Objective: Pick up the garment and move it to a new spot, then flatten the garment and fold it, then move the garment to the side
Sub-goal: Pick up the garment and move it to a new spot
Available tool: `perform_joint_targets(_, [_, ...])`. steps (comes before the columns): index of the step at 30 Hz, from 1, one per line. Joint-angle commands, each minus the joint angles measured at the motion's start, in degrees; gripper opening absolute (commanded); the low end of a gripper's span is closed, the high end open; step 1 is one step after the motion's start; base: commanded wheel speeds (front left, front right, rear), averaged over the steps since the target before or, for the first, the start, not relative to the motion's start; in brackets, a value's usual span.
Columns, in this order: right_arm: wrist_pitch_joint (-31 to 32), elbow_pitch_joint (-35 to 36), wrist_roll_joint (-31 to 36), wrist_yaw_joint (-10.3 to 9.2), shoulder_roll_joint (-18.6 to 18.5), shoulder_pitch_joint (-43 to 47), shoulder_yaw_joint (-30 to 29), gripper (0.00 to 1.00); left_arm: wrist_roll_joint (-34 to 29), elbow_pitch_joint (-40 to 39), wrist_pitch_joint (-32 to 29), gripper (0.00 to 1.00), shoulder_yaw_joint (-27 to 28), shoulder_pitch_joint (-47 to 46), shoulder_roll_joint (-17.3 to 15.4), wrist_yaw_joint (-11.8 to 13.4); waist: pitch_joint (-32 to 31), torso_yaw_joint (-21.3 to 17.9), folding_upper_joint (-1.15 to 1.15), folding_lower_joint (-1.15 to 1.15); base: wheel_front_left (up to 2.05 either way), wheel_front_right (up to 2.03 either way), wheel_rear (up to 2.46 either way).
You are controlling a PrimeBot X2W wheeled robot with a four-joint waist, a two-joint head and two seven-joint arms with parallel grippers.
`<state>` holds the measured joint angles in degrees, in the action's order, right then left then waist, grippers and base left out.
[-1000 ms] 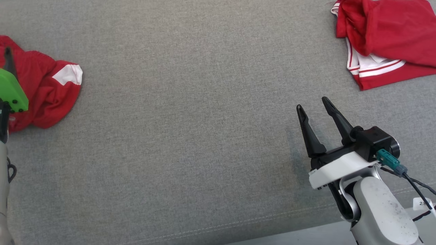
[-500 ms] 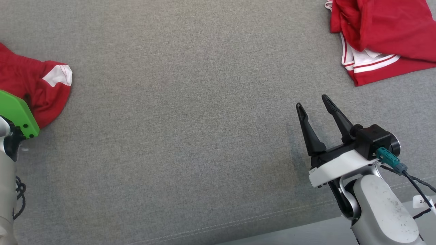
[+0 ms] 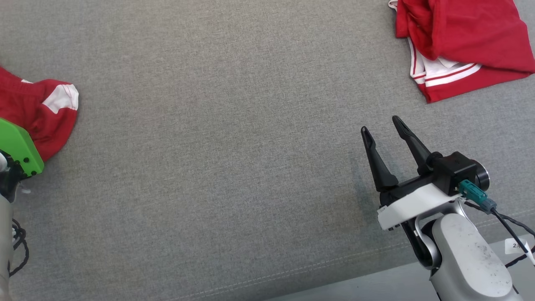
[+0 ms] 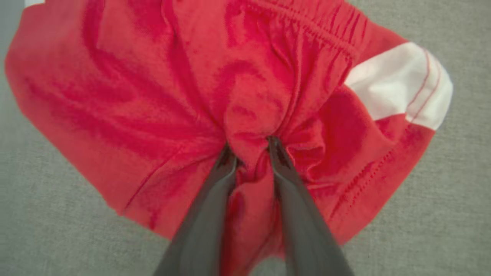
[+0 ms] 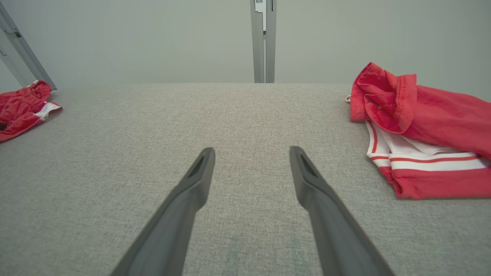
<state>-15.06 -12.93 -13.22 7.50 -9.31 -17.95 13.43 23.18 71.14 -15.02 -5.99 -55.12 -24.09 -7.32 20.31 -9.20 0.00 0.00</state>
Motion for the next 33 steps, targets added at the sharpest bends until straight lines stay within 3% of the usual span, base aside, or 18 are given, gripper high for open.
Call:
perform_joint_targets(1, [-0.2,-0.2,0.4,-0.02,0.0,-0.6,0.0,1.00,0.5,-0.2,0.6,0.00,-0.6,1.4,-0.3,-0.2,-0.1,0.0,0.00,0.00,0.00,0.00,0.00])
perform_joint_targets(14, [-0.2,-1.2,0.4,-0.02,0.8,0.1,-0.3,1.00,6.2,-9.1,10.2,0.00,-5.4,1.1,-1.5,-0.2,-3.5,1.9,0.00,0.00,0.00,0.00,0.00])
perform_joint_targets(24, [-0.2,-1.9,-0.5,-0.02,1.9,1.4,-0.9,1.00,11.8,-20.4,14.5,0.00,-15.9,0.4,-4.9,-0.1,-7.2,2.8,0.00,0.00,0.00,0.00,0.00])
perform_joint_targets(33, [-0.2,-2.3,-1.2,-0.02,2.8,2.3,-1.5,1.00,15.9,-30.9,15.7,0.00,-24.7,0.2,-5.8,-0.1,-9.5,1.5,0.00,0.00,0.00,0.00,0.00])
